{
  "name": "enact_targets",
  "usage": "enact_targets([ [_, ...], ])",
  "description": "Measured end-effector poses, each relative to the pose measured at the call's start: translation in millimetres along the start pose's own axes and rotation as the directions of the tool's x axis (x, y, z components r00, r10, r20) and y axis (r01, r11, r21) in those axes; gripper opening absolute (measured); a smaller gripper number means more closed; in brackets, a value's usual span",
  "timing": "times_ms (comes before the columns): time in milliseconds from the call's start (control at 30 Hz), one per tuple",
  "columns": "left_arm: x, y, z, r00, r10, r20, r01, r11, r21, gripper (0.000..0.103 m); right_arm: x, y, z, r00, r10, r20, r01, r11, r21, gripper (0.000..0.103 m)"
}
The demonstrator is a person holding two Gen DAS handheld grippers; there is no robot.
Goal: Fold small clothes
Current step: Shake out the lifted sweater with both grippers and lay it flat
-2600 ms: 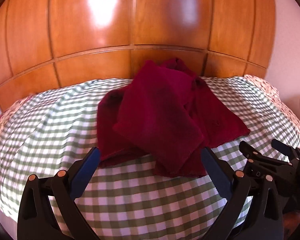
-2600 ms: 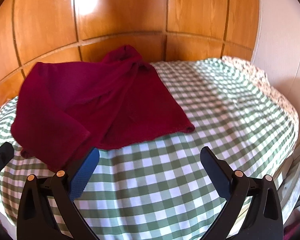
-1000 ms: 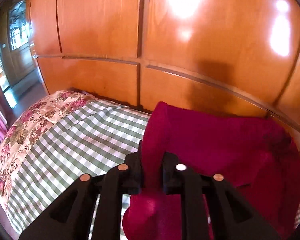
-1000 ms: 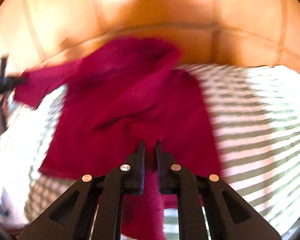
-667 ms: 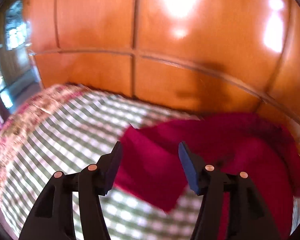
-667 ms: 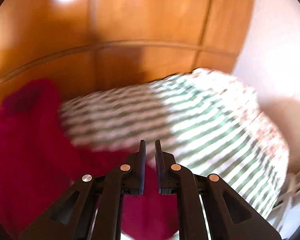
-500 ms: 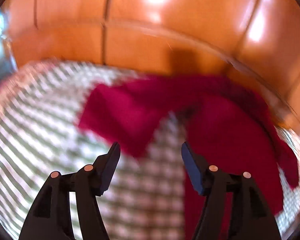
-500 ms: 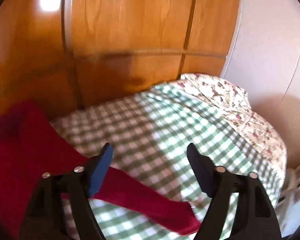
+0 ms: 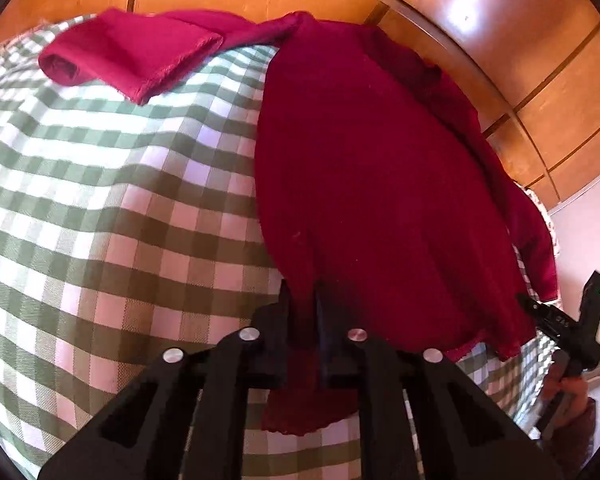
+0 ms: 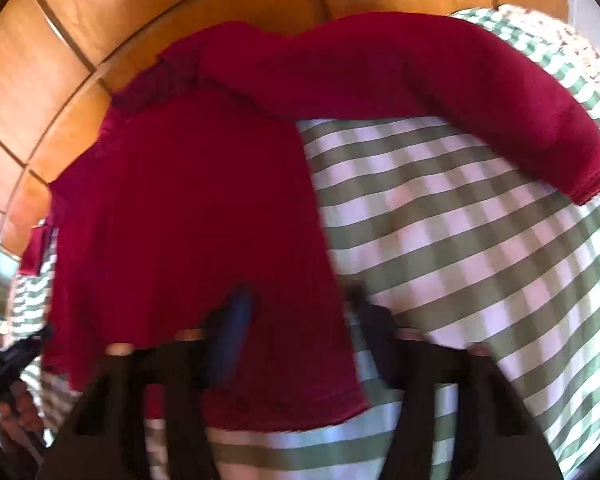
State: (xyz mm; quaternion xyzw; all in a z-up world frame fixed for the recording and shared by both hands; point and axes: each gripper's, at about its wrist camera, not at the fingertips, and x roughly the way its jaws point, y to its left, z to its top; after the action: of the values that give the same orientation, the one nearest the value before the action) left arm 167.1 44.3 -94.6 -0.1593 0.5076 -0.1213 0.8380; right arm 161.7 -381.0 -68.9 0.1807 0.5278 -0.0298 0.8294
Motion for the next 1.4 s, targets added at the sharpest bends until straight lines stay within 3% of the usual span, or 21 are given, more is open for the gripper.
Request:
enact_targets([
  [100,-10.8,-4.6,1.0,0.999,0.018,0.027,-0.019,1.0,0.008,0.007,-6.1,15.2,2.4,1.0,-0.008,-0.01,0.007,0.998,-0.06,0.008],
  [300,-67.7,15.0,-4.1,0.995,-0.015,0.095,0.012,0.999,0.032,0.006,-68.3,28.6,-4.6,0.994,0.032,0.1,-0.019,0.992,-0.125,0.007],
  [433,-100.8,25.1,-28.7,0.995,-0.025,0.098,0.019,0.998,0.056,0.006,-108.7,23.3,-28.1,0.993,0.037,0.113,-0.015,0.982,-0.187,0.007],
  [567,-108.0,33.1,-66.5,0.998,-0.005,0.06,0.002,0.999,0.044,0.006,-118.5,3.7,-63.6,0.998,0.022,0.06,-0.011,0.983,-0.183,0.007],
  [700,-96.0,39.6,-92.1,1.0,0.022,0.014,-0.022,1.0,0.01,0.007,-94.5,-13.0,-109.7,0.999,-0.011,-0.051,0.003,0.988,-0.154,0.007],
  [767,-95.8,40.5,-92.4,0.999,0.041,0.02,-0.041,0.999,0.007,0.012,-84.2,-17.4,-119.3,0.997,-0.024,-0.067,0.015,0.99,-0.137,0.007],
  [800,-96.6,41.5,-89.7,0.998,0.055,0.035,-0.055,0.998,0.002,0.024,-84.4,-18.5,-118.7,0.998,-0.015,-0.065,0.007,0.992,-0.127,0.008],
  [833,-97.6,44.0,-85.2,0.996,0.069,0.051,-0.069,0.998,-0.005,0.041,-85.7,-18.0,-116.5,0.998,-0.013,-0.058,0.006,0.993,-0.12,0.011],
  [900,-103.1,55.1,-72.1,0.99,0.102,0.102,-0.097,0.994,-0.048,0.043,-89.5,-14.6,-106.6,0.999,-0.034,-0.012,0.032,0.992,-0.122,0.041],
  [967,-108.2,67.4,-59.9,0.982,0.139,0.131,-0.128,0.988,-0.088,0.043,-99.1,-3.7,-97.8,0.997,-0.056,0.059,0.063,0.989,-0.136,0.055],
  [1067,-111.8,81.0,-37.7,0.945,0.265,0.191,-0.247,0.962,-0.113,0.043,-93.7,14.5,-83.9,0.995,-0.024,0.098,0.04,0.986,-0.16,0.056],
  [1100,-111.5,84.7,-29.0,0.927,0.308,0.215,-0.292,0.951,-0.103,0.045,-89.8,25.3,-80.4,0.995,0.0,0.103,0.017,0.986,-0.165,0.062],
  [1200,-105.3,92.8,-6.4,0.9,0.367,0.235,-0.356,0.93,-0.089,0.066,-71.3,61.5,-76.2,0.994,0.064,0.085,-0.046,0.979,-0.2,0.064],
  [1233,-100.7,98.6,2.4,0.9,0.373,0.225,-0.356,0.928,-0.114,0.065,-60.5,77.5,-75.6,0.995,0.082,0.063,-0.066,0.972,-0.224,0.064],
  [1300,-96.4,113.9,20.6,0.925,0.319,0.208,-0.285,0.942,-0.177,0.064,-46.0,98.4,-79.3,0.995,0.094,0.036,-0.082,0.965,-0.249,0.064],
  [1400,-84.4,116.1,41.0,0.916,0.331,0.228,-0.289,0.936,-0.199,0.064,-18.8,122.5,-80.9,0.995,0.099,0.0,-0.095,0.95,-0.296,0.064],
])
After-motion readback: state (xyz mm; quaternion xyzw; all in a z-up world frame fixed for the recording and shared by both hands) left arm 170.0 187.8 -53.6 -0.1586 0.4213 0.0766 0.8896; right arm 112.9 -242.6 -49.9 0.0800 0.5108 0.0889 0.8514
